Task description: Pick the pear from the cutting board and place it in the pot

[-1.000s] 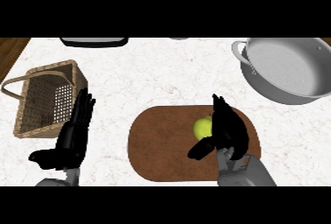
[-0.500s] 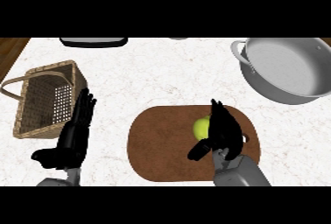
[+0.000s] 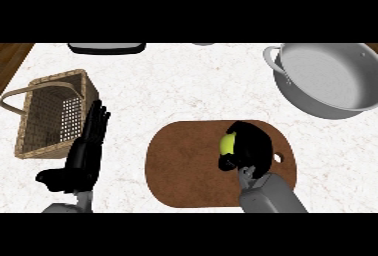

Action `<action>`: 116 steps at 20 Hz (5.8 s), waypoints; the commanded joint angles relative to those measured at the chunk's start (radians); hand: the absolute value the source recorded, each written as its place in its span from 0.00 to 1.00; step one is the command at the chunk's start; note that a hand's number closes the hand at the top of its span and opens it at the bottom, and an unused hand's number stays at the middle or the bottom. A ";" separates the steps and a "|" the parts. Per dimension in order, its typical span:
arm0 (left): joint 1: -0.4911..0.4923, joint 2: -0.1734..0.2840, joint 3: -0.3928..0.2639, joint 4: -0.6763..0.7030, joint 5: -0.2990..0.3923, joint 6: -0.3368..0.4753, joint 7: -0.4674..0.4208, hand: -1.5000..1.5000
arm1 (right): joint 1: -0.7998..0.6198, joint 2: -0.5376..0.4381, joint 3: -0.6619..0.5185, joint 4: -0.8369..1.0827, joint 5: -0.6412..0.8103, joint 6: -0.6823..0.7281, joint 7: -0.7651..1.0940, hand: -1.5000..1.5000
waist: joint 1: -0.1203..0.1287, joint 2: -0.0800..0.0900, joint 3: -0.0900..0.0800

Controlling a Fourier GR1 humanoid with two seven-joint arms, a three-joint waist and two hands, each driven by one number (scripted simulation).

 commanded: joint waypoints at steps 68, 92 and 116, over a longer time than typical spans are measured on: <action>0.020 -0.052 0.062 -0.050 -0.063 -0.099 0.023 0.50 | -0.737 -0.480 -0.616 1.282 0.133 -0.523 -0.641 1.00 | 0.032 0.014 0.002; 0.032 -0.058 0.089 -0.038 -0.063 -0.103 0.014 0.50 | -0.582 -0.470 -1.123 1.079 -0.433 -0.705 -1.191 0.00 | 0.021 0.011 0.004; 0.036 -0.093 0.104 -0.014 -0.097 -0.117 0.013 0.50 | -0.304 -0.684 -1.259 1.111 -0.765 -0.504 -1.570 0.00 | 0.005 0.003 0.001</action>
